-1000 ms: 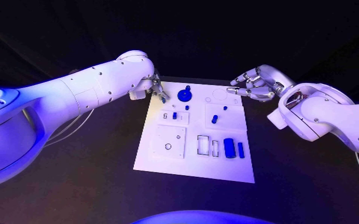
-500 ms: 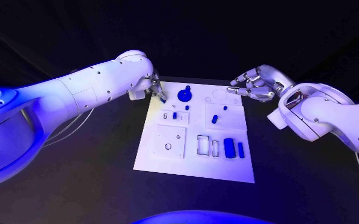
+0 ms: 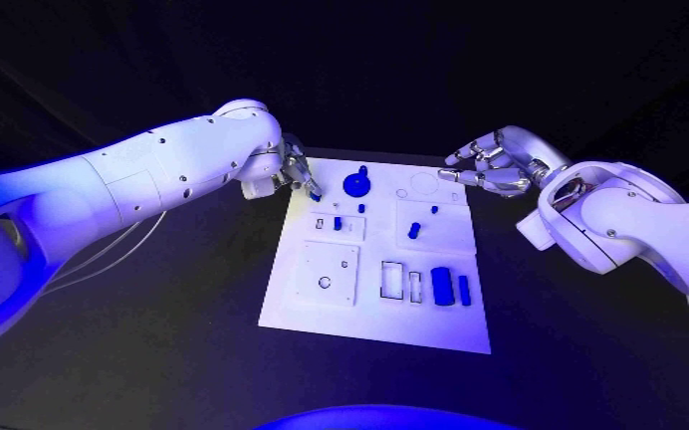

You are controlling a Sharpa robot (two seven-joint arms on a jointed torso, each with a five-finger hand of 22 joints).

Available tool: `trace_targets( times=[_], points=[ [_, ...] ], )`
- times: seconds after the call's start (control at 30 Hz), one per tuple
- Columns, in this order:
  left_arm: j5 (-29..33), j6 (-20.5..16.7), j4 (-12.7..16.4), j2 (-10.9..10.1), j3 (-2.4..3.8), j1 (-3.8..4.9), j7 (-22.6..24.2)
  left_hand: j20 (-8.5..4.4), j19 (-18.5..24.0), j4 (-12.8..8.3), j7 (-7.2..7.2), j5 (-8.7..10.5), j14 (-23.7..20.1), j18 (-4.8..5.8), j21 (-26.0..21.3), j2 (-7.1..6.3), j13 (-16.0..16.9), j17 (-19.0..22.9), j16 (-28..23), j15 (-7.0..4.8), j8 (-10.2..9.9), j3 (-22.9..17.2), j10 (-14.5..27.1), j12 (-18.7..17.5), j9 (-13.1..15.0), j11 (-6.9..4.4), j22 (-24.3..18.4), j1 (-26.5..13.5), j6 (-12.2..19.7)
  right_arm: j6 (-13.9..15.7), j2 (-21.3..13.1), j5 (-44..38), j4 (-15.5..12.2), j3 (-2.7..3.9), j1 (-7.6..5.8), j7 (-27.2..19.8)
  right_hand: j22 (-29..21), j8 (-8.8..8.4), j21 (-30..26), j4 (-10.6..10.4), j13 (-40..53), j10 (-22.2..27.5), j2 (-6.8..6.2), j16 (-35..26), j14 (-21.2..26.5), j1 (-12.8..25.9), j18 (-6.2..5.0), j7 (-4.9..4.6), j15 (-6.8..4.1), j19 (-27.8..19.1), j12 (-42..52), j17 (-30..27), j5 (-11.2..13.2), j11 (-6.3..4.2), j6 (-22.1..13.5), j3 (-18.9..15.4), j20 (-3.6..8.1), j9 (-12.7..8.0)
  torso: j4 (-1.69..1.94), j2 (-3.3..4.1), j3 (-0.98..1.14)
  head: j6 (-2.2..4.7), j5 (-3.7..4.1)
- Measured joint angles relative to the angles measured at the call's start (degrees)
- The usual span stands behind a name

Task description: Assemble the parts on the task board

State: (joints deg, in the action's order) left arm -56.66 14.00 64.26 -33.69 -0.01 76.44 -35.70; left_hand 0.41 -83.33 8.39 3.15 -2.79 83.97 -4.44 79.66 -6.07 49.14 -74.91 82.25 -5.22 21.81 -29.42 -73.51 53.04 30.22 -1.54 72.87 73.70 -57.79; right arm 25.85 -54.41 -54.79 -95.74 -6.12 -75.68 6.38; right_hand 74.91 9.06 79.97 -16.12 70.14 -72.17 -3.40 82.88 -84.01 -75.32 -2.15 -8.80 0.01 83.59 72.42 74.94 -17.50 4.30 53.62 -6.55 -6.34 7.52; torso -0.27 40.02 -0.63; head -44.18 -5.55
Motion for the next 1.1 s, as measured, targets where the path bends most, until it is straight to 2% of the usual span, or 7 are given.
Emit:
trace_targets(
  times=[0.27, 0.4, 0.57, 0.8, 1.1],
  points=[
    [2.6, -2.6, 6.7, -3.5, 0.06, -0.01, 0.0, 0.00, 0.0, -0.3, 0.06, 0.01, 0.0, 0.00, 0.0, -0.60, 0.2, 0.0, 0.0, 0.00, 0.3, -1.0, -0.4, 0.2, 0.0, -0.16, 0.3, -0.6, -0.3, 0.0, -0.1, 0.0, -0.1, -0.01, 0.00, 0.0, 0.0, 0.00, 0.0, 0.0, 0.0, 0.0, 0.00, 0.0, 0.0, 0.0, 0.00, 0.00, -0.02, 0.0, 0.0, 0.0, 0.0, 0.00, 0.0, 0.0, 0.00, 0.0, 0.05, -0.04, -0.01, -0.26, -0.28],
    [2.9, -3.8, 8.7, -4.6, 0.07, -0.21, 0.0, 0.00, 0.0, -0.8, 0.01, 0.02, 0.0, 0.00, 0.4, -1.05, 0.4, 0.0, 0.0, 0.00, 0.5, -1.5, -0.5, 0.6, 0.2, -0.24, 0.5, -1.1, -0.4, 0.0, -0.2, 0.0, -0.1, -0.02, 0.00, 0.0, 0.0, 0.00, 0.0, 0.0, 0.0, 0.0, 0.00, 0.0, 0.0, 0.0, 0.00, 0.00, -0.02, 0.0, 0.0, 0.0, 0.0, 0.00, 0.0, 0.0, 0.00, 0.0, 0.05, -0.04, -0.02, -0.42, -0.39],
    [2.5, -5.3, 10.4, -5.7, 0.06, -1.08, 0.0, 0.00, 0.0, -0.9, -0.17, 0.03, 0.0, 0.00, 0.4, -1.36, 0.4, 0.0, 0.0, 0.00, 0.6, -1.9, -0.8, 0.6, 0.2, -0.37, 0.7, -1.4, -0.6, 0.0, -0.2, 0.0, -0.1, -0.01, 0.00, 0.0, 0.0, 0.00, 0.0, 0.0, 0.0, 0.0, 0.00, 0.0, 0.0, 0.0, 0.00, 0.00, -0.02, 0.0, 0.0, 0.0, 0.0, 0.00, 0.0, 0.0, 0.00, 0.0, 0.07, -0.04, -0.01, -0.63, -0.55],
    [0.4, -7.0, 12.1, -6.5, 0.00, -2.89, 0.2, 0.00, 0.0, -1.3, -0.18, 0.10, 0.0, 0.00, 0.4, -1.42, 0.5, 0.0, 0.0, 0.00, 0.6, -2.3, -0.8, 0.6, 0.2, -0.37, 0.9, -1.9, -0.6, 0.0, -0.2, 0.0, -0.1, -0.01, 0.00, 0.0, 0.0, 0.00, 0.0, 0.0, 0.0, 0.0, 0.00, 0.0, 0.0, 0.0, 0.00, 0.00, -0.02, 0.0, 0.0, 0.0, 0.0, 0.00, 0.0, 0.0, 0.00, 0.0, 0.05, -0.02, -0.03, -0.84, -0.69],
    [-2.1, -7.8, 13.2, -6.8, -0.01, -3.63, 0.3, 0.00, 0.0, -1.9, -0.39, 0.01, 0.0, 0.00, 0.4, -2.09, 0.7, 0.0, 0.0, 0.00, 0.8, -3.2, -1.2, 0.9, 0.2, -0.41, 1.0, -2.6, -0.8, 0.0, -0.2, 0.0, 0.0, -0.01, 0.00, 0.0, 0.0, 0.00, 0.0, 0.0, 0.0, 0.0, 0.00, 0.0, 0.0, 0.0, 0.00, 0.00, -0.02, 0.0, 0.0, 0.0, 0.0, 0.00, 0.0, 0.0, 0.00, 0.0, -0.02, 0.02, -0.04, -0.89, -0.85]
  ],
)
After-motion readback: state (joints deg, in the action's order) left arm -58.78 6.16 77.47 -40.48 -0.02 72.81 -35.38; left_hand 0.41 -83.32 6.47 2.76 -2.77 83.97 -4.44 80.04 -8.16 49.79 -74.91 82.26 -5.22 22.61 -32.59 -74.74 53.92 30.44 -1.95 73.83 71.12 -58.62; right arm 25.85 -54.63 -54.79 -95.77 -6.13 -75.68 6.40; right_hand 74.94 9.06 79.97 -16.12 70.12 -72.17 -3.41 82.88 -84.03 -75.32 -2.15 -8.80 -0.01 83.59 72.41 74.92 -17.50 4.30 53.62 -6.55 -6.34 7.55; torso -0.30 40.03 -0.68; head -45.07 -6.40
